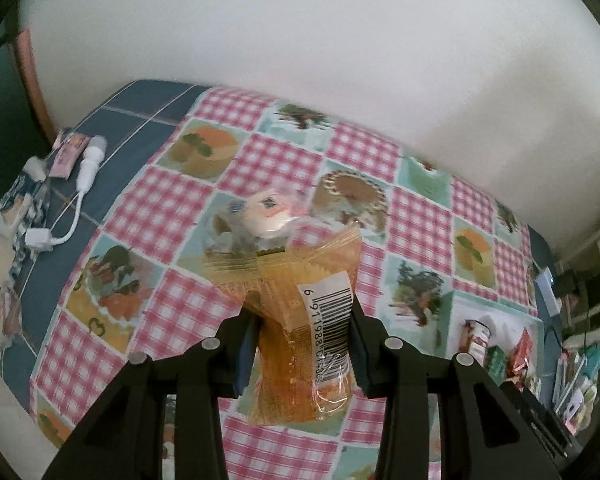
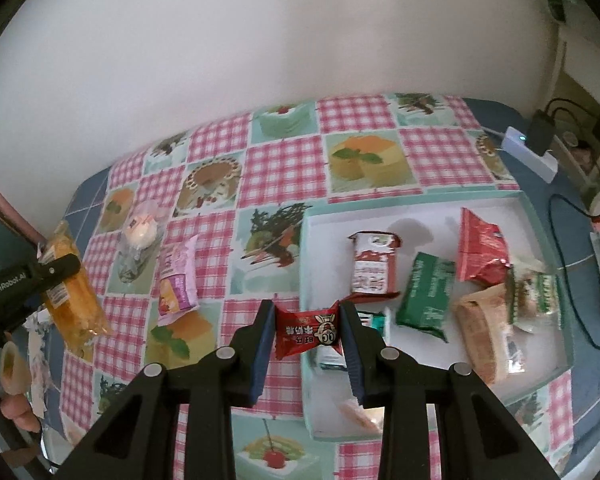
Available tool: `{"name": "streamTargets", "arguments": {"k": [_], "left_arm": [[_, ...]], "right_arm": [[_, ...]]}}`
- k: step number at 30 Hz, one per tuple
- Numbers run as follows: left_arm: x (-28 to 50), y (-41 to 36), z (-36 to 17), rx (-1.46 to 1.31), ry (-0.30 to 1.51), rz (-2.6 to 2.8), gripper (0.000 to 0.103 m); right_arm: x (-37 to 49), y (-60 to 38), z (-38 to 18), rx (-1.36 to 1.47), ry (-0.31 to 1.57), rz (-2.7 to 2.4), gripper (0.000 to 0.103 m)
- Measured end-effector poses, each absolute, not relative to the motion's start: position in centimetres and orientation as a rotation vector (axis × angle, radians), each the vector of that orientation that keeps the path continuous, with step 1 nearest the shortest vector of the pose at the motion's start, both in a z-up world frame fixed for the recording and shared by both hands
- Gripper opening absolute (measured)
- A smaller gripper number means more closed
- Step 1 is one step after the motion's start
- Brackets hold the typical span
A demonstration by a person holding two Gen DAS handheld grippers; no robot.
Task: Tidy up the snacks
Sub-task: 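Carry bread pack and red candy over the tray and lower them in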
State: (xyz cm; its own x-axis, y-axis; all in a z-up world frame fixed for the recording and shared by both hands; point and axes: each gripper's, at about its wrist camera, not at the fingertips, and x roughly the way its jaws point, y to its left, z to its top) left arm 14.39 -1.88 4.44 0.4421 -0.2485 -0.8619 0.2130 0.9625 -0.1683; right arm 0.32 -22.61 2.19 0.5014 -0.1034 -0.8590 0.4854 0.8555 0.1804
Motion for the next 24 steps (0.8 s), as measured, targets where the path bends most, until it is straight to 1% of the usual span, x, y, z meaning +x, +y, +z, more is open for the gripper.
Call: {"name": "streamTargets", "arguments": {"k": [7,24], "left_arm": [[12.5,-5.5,5.3,0.027,1.054,-0.333,0.041],[7.8,-13.4,5.6,0.163,1.046,-0.421,0.041]], "right_arm": [[-1.0,-24.9,2.8,0.453,0.972,-0.395,0.035],[-5.7,-32.4,4.0,0.550,0.909,-0.532,0.035]]}}
